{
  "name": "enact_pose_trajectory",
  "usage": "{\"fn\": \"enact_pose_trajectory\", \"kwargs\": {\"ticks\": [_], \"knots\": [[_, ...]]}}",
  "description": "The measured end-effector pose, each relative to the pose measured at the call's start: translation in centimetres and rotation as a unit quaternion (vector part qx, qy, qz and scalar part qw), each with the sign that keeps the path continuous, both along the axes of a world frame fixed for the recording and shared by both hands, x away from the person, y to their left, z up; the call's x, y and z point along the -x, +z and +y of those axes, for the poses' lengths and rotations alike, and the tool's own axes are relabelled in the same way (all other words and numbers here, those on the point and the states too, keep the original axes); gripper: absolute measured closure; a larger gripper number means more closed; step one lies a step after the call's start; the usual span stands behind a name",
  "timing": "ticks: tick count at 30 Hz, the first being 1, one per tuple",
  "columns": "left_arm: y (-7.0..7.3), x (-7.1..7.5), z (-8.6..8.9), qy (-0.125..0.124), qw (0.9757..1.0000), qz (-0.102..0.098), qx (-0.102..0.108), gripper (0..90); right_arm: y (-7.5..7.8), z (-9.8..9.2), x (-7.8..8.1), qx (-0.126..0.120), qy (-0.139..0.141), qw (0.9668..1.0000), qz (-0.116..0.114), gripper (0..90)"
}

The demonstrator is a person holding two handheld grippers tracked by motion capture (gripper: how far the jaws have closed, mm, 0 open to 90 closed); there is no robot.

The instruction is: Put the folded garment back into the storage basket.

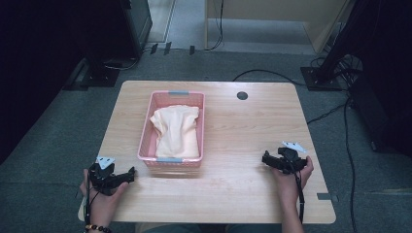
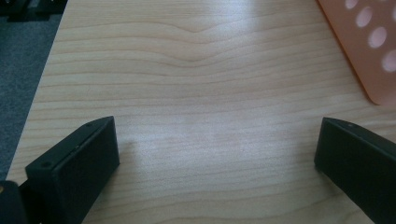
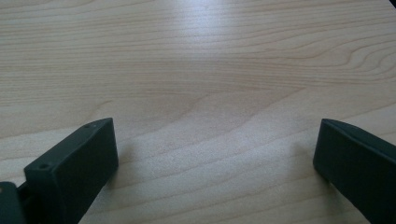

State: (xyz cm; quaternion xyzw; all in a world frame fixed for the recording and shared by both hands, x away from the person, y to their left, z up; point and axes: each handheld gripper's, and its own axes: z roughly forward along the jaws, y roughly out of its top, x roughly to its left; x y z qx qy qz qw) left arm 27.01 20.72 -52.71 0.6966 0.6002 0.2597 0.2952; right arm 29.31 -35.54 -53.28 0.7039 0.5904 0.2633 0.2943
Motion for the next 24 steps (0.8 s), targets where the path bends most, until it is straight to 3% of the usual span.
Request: {"fn": "enact_pose_trajectory", "kwargs": {"ticks": [24], "knots": [[0.0, 0.0, 0.0, 0.0, 1.0, 0.0, 0.0, 0.0, 0.0, -0.9, 1.1, 0.001, 0.015, 0.9999, 0.0, 0.0]]}}
